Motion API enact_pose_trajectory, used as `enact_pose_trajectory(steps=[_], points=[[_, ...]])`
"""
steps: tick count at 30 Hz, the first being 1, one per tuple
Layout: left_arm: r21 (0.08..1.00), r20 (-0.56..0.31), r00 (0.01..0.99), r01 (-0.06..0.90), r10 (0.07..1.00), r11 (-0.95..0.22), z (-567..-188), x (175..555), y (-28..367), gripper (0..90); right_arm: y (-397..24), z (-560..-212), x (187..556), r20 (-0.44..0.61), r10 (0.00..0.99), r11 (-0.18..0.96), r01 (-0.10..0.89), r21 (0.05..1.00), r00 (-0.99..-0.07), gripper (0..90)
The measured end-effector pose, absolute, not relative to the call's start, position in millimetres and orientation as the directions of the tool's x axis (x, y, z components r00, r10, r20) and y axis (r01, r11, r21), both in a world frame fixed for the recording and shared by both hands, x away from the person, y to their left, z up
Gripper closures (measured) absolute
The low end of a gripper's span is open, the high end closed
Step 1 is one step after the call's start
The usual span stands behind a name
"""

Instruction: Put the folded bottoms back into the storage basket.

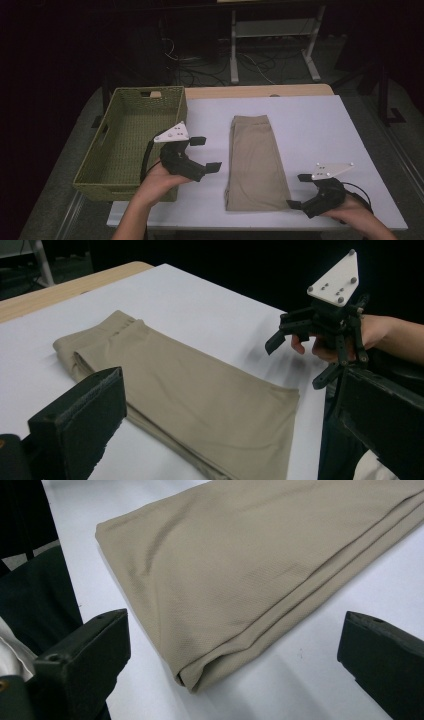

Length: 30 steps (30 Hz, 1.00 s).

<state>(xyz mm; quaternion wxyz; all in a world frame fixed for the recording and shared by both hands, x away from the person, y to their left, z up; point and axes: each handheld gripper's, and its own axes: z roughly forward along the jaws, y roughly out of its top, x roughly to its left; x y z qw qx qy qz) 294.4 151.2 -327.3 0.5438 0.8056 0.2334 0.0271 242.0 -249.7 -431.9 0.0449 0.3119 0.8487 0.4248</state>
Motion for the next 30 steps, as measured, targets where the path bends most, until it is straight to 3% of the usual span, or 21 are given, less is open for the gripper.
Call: enact_pose_trajectory(steps=[30], points=[[0.865, -0.200, 0.902, 0.346, 0.382, -0.364, -374, 283, 103, 0.3, -246, -435, 243, 0.161, 0.543, 0.465, 0.454, 0.760, -0.824, 0.0]])
